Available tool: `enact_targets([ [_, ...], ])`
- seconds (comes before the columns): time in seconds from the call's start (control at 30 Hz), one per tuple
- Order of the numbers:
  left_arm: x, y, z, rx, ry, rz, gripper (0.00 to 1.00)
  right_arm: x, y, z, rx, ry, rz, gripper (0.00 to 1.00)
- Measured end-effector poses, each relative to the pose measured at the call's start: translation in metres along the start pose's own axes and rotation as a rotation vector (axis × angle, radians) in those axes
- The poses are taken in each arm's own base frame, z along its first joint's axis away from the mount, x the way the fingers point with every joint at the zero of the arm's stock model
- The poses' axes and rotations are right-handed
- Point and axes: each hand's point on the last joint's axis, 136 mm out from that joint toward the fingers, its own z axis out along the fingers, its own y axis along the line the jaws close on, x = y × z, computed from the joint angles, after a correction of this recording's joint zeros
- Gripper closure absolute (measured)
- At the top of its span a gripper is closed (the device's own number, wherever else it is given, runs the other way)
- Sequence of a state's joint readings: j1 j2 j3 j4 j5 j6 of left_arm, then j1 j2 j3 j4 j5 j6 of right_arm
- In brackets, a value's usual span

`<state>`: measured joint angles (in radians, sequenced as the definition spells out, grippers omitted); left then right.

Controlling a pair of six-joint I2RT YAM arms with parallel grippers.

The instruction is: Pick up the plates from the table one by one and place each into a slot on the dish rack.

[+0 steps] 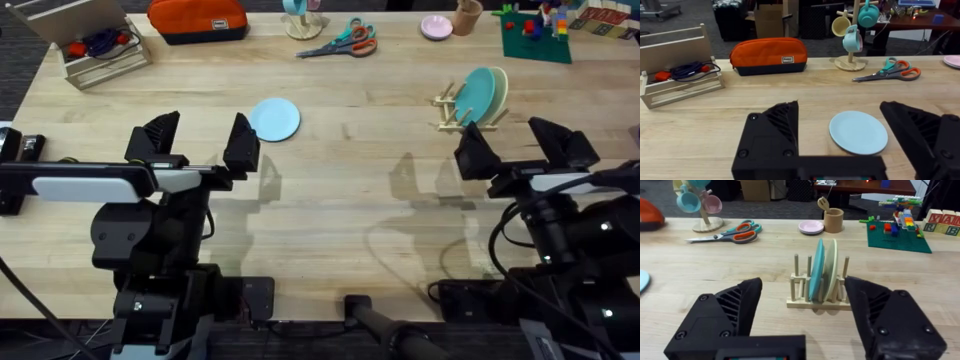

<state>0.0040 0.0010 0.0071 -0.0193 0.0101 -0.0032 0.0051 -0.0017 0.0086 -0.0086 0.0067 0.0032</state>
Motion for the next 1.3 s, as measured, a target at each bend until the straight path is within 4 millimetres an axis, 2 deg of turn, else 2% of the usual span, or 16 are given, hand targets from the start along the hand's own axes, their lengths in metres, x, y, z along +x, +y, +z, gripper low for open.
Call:
enact_targets([
  [0.93, -0.001, 0.0, 0.0, 0.0, -0.001, 0.003, 0.008, -0.003, -0.001, 0.0, 0.008, -0.009, 0.0, 0.007],
  [1.07, -0.017, 0.0, -0.003, 0.0, -0.028, 0.003, 0.008, -0.021, -0.001, -0.004, 0.007, -0.044, -0.001, 0.007],
  [1.3, -0.08, 0.0, -0.024, -0.001, -0.098, 0.004, 0.008, -0.091, 0.002, -0.027, -0.008, -0.168, -0.005, 0.008],
])
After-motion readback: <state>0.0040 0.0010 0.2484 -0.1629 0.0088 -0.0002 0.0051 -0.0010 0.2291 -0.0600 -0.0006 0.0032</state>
